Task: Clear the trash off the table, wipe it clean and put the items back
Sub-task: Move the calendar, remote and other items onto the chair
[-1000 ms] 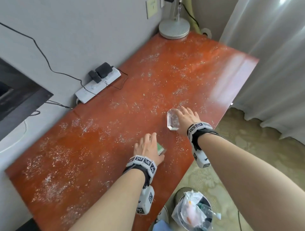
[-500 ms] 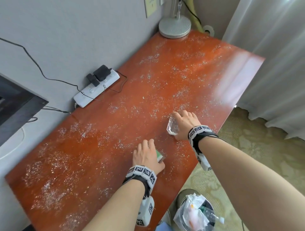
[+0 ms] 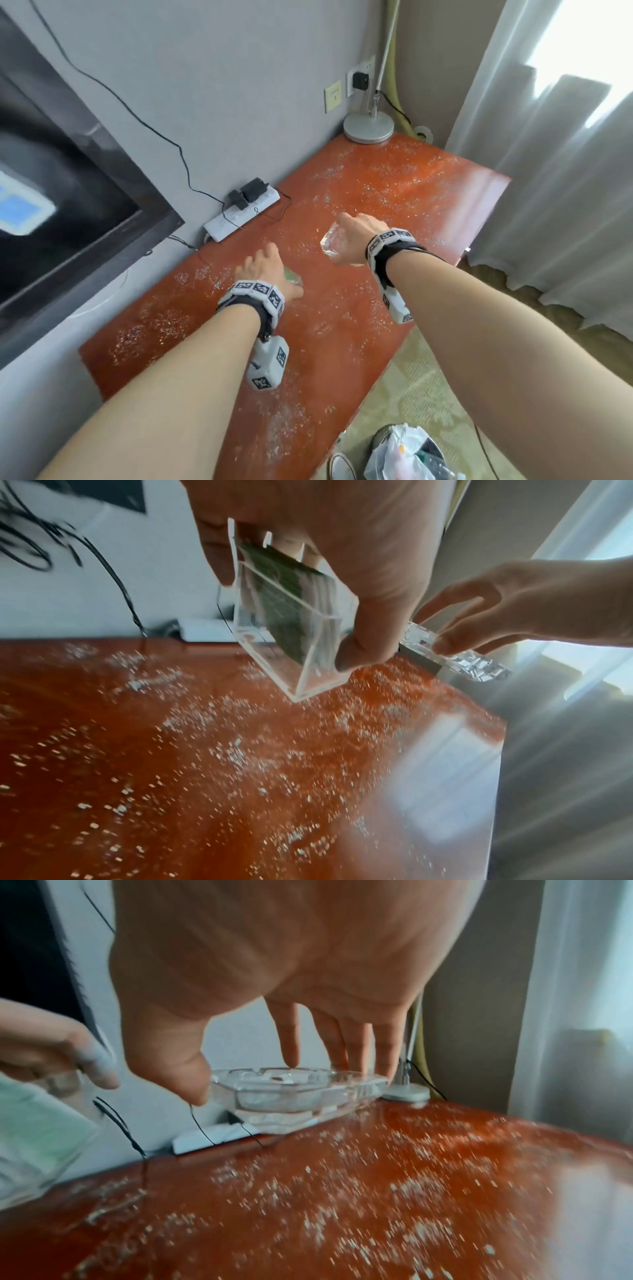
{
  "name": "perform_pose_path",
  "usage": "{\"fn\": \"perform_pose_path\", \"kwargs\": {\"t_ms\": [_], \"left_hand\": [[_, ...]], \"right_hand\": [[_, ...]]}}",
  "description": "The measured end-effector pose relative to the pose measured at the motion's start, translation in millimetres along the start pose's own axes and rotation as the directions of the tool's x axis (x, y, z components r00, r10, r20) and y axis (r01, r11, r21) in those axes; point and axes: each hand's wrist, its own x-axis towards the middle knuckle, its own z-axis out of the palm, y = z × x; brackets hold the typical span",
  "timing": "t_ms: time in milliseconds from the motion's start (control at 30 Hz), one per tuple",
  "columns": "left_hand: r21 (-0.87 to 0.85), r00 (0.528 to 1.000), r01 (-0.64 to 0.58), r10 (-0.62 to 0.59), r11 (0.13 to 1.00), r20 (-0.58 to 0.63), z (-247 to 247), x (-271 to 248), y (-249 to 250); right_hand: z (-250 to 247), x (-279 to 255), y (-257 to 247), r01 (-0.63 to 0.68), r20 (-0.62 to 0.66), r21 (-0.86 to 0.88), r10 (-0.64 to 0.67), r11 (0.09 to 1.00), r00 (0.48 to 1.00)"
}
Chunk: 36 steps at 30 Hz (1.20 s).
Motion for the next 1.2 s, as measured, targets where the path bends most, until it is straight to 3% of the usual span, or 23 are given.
{"fn": "perform_pose_path", "kwargs": {"t_ms": [233,467,700,867,1033,1200], "left_hand": [[-0.049,0.984,0.117,-0.122,0.992,-0.126,-63,-88,-92],[-0.127,0.945,0.24,-0.262,0.962,-0.196,-78,-215,-231],[-0.144,0.922,0.313,-0.337,0.939,-0.193,-29,-369,-376],[-0.119,0.912,0.4,-0.407,0.909,-0.045,18,-465,-464],[-0.14,0.885,0.463,-0.466,0.875,0.015,60,-509,-538],[-0.179,0.799,0.601,-0.586,0.779,0.133,103,-531,-585]], "right_hand": [[-42,-82,-120,0.152,-0.151,-0.079,-0.163,0.985,0.975],[-10,-185,-265,0.277,-0.193,-0.197,-0.314,0.941,0.93],[90,-299,-410,0.397,-0.134,-0.188,-0.424,0.898,0.896],[179,-366,-499,0.494,-0.016,-0.179,-0.504,0.851,0.864],[245,-394,-568,0.6,0.116,-0.192,-0.589,0.777,0.8],[302,-392,-610,0.666,0.226,-0.198,-0.628,0.719,0.745]]}}
